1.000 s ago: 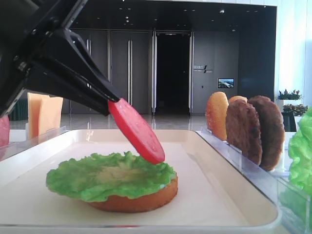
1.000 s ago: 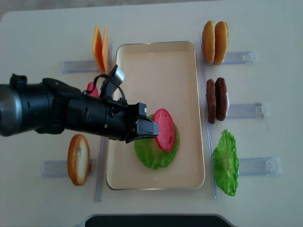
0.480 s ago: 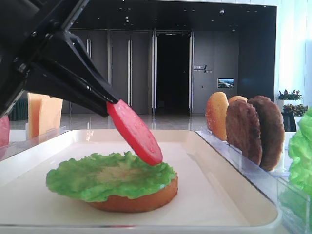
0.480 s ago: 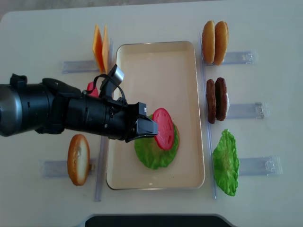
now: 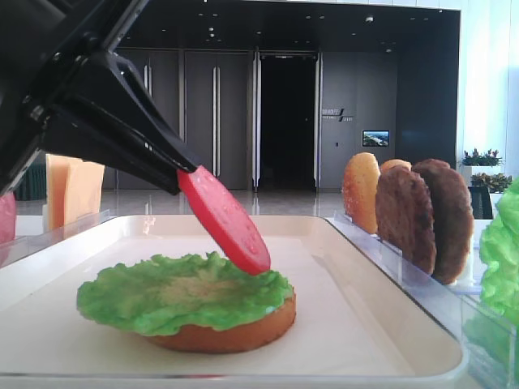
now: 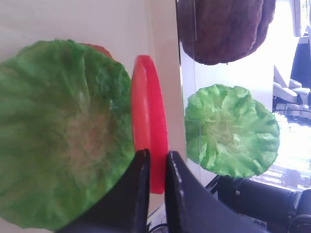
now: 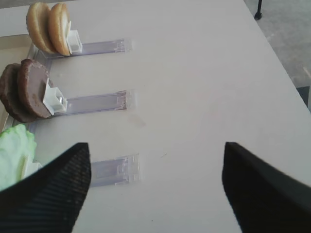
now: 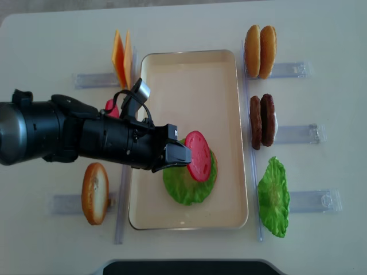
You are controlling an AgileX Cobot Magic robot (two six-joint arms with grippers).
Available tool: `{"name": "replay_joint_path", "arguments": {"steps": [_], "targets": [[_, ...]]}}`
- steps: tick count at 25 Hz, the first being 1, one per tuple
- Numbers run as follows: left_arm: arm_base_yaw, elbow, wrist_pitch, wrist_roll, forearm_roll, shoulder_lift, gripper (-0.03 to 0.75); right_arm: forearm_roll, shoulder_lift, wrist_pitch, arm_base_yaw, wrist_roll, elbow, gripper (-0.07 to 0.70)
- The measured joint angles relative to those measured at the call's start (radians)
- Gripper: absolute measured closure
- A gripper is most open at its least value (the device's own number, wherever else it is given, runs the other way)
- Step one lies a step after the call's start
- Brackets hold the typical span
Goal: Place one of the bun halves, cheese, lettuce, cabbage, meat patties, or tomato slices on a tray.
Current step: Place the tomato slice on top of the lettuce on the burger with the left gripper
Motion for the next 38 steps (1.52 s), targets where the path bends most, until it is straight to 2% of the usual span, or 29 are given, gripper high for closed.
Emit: {"name": "replay_joint_path", "arguments": {"steps": [32, 38], "targets": [[0.000, 0.000, -0.028, 0.001, 0.000, 0.001, 0.662, 0.000, 0.000, 0.000, 0.000, 0.000, 0.000, 0.100], [0.000, 0.000, -0.015, 0.002, -0.004, 0.052, 0.662, 0.000, 0.000, 0.000, 0.000, 0.000, 0.000, 0.100]]}}
